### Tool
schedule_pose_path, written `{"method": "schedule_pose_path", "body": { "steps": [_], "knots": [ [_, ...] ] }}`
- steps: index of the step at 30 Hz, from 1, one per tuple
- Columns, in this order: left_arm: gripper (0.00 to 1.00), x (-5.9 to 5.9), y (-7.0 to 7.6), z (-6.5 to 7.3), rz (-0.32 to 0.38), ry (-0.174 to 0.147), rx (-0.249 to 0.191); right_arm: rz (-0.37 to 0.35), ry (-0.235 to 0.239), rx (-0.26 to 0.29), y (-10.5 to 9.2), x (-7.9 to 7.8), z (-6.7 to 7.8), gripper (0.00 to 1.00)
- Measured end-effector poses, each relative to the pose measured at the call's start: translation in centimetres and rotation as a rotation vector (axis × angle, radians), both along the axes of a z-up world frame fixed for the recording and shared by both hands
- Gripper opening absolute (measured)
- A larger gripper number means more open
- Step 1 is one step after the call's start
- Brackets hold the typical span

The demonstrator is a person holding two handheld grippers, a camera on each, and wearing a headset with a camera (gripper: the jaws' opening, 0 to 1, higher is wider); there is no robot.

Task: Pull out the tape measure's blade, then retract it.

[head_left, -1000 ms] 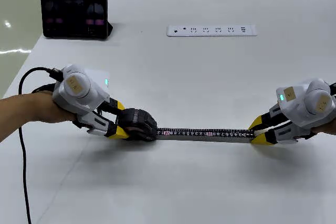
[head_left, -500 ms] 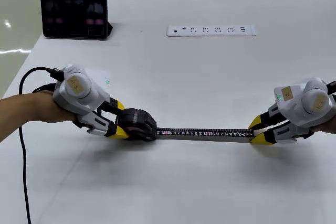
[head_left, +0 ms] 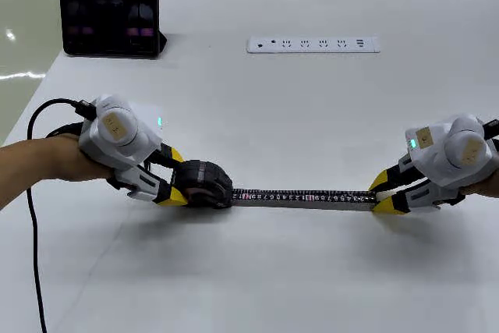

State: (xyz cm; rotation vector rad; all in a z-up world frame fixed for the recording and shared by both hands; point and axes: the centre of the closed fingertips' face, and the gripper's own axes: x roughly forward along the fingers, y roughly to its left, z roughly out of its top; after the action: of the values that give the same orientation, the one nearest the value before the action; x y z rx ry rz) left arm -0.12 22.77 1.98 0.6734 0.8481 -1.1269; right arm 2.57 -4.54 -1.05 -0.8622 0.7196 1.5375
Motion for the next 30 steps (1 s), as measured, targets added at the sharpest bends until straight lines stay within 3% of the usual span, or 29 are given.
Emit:
{"method": "schedule_pose_path", "body": {
  "steps": [19,27,30],
  "knots": [
    [0.52,-1.2,1.2,0.4,0.088,0.025,-0.019,-0.112,-0.01,0.033,-2.0,-0.3,0.8,0.28],
    [0.61,-1.7,1.7,0.8,0.152,0.014,-0.052,-0.172,-0.021,0.067,-2.4,-0.6,1.6,0.35],
    [0.64,-1.9,1.7,1.2,0.189,0.012,-0.085,-0.202,-0.024,0.089,-2.5,-0.7,2.0,0.36]
  ]
}}
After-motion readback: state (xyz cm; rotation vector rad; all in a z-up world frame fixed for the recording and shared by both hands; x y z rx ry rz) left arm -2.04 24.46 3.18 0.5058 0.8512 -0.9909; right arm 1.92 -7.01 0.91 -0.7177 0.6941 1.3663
